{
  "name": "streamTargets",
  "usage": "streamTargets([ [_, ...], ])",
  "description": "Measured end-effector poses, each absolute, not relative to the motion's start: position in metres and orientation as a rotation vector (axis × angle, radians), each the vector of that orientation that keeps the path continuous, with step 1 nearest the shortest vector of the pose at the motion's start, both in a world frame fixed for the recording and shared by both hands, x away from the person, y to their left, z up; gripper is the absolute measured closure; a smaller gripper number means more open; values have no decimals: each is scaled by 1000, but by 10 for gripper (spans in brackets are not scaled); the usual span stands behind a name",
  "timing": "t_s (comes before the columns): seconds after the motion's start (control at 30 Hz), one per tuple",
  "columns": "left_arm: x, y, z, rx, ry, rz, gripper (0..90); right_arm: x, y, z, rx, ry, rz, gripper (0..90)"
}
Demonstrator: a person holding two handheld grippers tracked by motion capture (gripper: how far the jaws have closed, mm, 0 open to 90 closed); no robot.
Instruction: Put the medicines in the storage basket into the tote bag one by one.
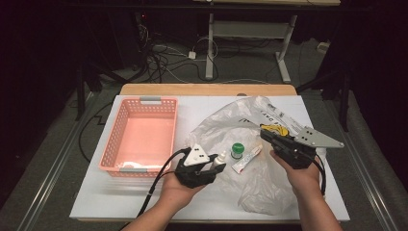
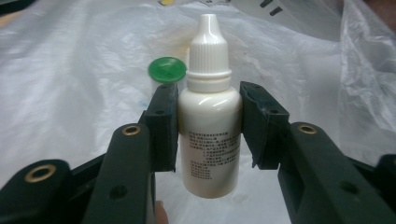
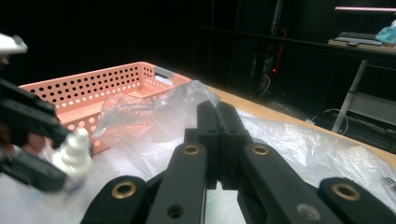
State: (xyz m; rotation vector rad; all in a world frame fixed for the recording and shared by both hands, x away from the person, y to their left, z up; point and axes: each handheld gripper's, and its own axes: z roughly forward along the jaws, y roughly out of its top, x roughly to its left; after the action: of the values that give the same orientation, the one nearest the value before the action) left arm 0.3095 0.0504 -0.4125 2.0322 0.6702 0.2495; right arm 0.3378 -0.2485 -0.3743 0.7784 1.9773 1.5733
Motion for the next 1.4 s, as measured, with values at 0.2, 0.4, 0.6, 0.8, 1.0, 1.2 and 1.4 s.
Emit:
streamTargets([
  [0.2,323,20,-428,2032,657,242,582,337,-249,-373,783,1974,1581,900],
  [0.4,338,-6,-443,2030,656,240,581,337,-250,-373,783,1973,1584,900],
  [0.6,350,-32,-451,2025,644,240,581,338,-252,-372,782,1965,1591,900],
  [0.8,360,-55,-454,2011,637,248,580,337,-254,-371,787,1955,1600,900],
  [1.0,366,-71,-462,2023,634,244,579,337,-255,-370,786,1950,1606,900],
  [1.2,367,-75,-473,2060,631,241,572,337,-256,-371,787,1953,1602,900],
  [1.4,364,-69,-471,2034,637,220,462,337,-256,-371,781,1957,1599,900],
])
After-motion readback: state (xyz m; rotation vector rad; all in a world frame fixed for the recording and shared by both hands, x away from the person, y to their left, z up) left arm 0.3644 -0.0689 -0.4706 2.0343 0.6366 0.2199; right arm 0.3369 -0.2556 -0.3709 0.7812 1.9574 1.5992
